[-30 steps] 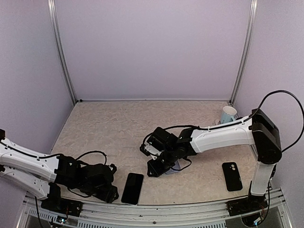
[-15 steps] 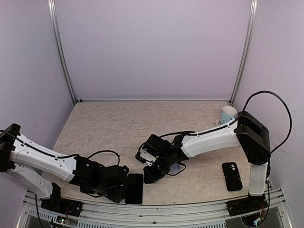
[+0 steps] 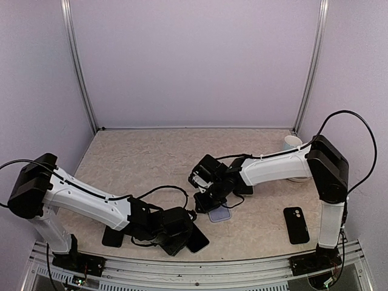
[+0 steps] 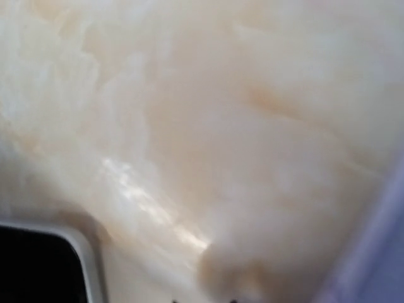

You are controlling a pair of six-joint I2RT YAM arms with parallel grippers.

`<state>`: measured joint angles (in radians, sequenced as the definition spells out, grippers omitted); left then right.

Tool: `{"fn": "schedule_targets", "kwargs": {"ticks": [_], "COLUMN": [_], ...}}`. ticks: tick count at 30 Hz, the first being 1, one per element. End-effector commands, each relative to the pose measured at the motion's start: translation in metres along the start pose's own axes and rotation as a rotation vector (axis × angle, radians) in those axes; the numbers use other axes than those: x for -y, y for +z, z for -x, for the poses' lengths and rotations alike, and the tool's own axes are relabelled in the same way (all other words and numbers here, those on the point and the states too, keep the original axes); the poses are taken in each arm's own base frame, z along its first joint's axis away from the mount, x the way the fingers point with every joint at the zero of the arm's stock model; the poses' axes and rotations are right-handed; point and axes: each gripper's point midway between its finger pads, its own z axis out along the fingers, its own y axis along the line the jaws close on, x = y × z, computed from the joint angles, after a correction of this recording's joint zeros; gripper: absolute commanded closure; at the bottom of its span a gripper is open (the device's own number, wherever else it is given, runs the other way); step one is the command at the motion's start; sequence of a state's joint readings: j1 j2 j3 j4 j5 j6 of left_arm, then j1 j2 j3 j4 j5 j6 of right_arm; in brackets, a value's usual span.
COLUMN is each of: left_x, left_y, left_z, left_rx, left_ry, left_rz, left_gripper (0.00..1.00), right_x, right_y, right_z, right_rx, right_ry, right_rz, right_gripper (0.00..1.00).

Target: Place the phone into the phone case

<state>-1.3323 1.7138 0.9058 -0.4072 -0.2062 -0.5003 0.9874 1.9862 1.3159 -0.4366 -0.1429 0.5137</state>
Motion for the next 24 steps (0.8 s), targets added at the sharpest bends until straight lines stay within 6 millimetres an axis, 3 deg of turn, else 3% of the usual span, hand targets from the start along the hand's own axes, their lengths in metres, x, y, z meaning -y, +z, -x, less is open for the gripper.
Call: {"fn": "schedule_targets", "kwargs": {"ticks": [1,8,10,15,18,24], "left_x": [0.003,-0.011,-0.018,-0.042,-0.075,-0.161], "left_y": [0.025,0.029,0.020,-0.027,-0.049,-0.067], "left_z": [-0.025,-0.025,-0.021,0.015,0.035,0.048], "left_rx": [-0.112,-0.145,-0.136,0.025,0.154,0.286], "left_ry": [0.162,0.225,0.196,0.076,-0.063,-0.360], "left_rz": [0.002,0.076,0.096,0.137,0.189,0.276], "left_gripper": [0.43,0.42,0.41,0.37,0.31,0.25], "right_x": [0.011,0.024,0.026,0.017,0.006,-0.022], "right_y": [-0.038,-0.054,-0.057,-0.064,-0.060,-0.046], "right_z": [0.011,0.004,0.004,0.004,0.004,-0.004], "right_rx": [0.062,0.080,0.081,0.100,0.078,0.020], "right_ry": [-0.007,0.056,0.064,0.076,0.048,-0.018], "right_rz": [-0.111,-0.160,-0.183,-0.194,-0.210,-0.275], "right_gripper": [0.82,0.81,0.80,0.75,0.69,0.50]}}
